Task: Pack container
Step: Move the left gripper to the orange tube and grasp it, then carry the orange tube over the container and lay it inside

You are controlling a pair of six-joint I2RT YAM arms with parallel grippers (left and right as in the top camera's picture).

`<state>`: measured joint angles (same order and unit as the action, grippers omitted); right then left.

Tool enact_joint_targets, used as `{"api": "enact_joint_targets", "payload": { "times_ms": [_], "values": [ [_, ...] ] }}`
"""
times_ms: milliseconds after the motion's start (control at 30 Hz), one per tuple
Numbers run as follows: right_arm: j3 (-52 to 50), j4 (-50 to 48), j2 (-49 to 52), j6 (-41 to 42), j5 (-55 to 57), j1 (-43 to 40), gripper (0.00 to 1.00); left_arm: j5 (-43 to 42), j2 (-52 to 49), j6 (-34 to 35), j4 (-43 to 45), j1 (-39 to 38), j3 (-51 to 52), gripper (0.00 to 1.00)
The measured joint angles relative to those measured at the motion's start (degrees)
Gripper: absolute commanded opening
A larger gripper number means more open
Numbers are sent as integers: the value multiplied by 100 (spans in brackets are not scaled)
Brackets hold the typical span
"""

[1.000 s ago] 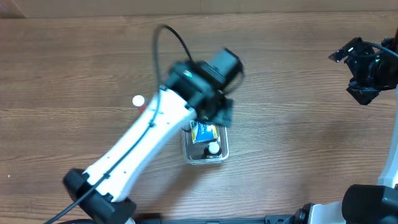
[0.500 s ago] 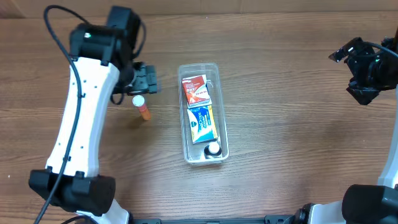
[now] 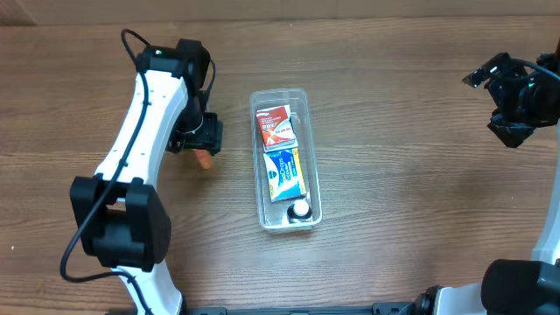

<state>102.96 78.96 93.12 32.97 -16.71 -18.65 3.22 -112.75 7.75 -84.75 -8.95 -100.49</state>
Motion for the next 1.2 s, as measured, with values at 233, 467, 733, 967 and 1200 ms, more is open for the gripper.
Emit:
{"api": "enact_joint_targets", "payload": {
  "times_ms": [233, 467, 733, 967, 1200],
  "values": [
    [0, 0, 0, 2, 0, 0, 100, -109, -118, -68, 385, 37, 114, 41],
    [0, 0, 0, 0, 0, 0, 100, -114, -118, -76, 448, 37, 114, 20],
    [0, 2, 0, 2, 0, -2, 100, -129, -118, -39, -4, 37, 107, 13],
    [0, 2, 0, 0, -2, 0, 100, -264, 72, 87, -925, -20, -431, 17],
    [0, 2, 0, 0, -4, -2, 100, -608, 1405, 313, -1078, -955, -1335, 19]
  ]
}}
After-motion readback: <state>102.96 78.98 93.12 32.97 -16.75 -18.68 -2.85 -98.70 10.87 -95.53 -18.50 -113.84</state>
